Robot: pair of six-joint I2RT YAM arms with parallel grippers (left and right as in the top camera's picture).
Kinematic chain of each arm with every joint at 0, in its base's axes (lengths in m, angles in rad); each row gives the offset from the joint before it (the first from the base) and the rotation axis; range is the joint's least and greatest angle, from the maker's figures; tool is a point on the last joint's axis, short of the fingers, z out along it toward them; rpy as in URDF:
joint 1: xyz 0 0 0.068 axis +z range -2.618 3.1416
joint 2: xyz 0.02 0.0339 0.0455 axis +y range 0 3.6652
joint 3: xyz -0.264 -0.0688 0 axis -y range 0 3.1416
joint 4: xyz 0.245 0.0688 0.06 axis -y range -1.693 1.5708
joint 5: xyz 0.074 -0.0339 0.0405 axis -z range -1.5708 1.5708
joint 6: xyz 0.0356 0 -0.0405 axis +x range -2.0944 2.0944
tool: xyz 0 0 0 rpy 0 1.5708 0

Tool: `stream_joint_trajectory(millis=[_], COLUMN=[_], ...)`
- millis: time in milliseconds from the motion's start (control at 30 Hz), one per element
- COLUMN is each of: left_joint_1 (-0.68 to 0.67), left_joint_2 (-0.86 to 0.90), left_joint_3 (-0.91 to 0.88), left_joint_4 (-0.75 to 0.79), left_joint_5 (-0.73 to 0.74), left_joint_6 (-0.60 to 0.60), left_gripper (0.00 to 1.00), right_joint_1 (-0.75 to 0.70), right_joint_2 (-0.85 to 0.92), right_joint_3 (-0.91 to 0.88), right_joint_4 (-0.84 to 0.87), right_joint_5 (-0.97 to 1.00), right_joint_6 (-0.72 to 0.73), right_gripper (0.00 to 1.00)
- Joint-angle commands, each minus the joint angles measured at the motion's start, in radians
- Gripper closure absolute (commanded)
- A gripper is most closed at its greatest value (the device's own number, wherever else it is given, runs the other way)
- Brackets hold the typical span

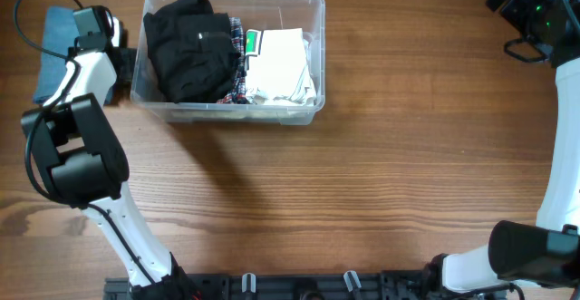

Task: Pack container
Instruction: 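Move the left gripper to the folded blue towel, then grasp the blue towel with the left gripper and lift it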

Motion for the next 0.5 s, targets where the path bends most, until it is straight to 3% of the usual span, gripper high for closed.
stream_joint_trajectory(millis=[0,233,333,400,467], left_joint_1=[0.0,0.047,0.084,0.101,0.109], left_joint_2=[0.027,0.084,0.092,0.092,0.092], left_joint_3=[-0.002,-0.002,-0.002,-0.002,-0.002], left_joint_4=[0.031,0.068,0.076,0.091,0.101], left_joint_5=[0.013,-0.003,-0.003,-0.026,-0.038], left_joint_6=[0.056,0.079,0.078,0.077,0.077], left_gripper=[0.0,0.01,0.07,0.28,0.65], right_joint_1=[-0.002,-0.002,-0.002,-0.002,-0.002], right_joint_2=[0.003,0.003,0.003,0.003,0.003], right_joint_3=[-0.003,-0.003,-0.003,-0.003,-0.003], right_joint_4=[0.004,0.004,0.004,0.004,0.004], right_joint_5=[0.01,0.01,0.01,0.01,0.01], right_joint_6=[0.01,0.01,0.01,0.01,0.01], right_gripper=[0.0,0.0,0.0,0.0,0.0])
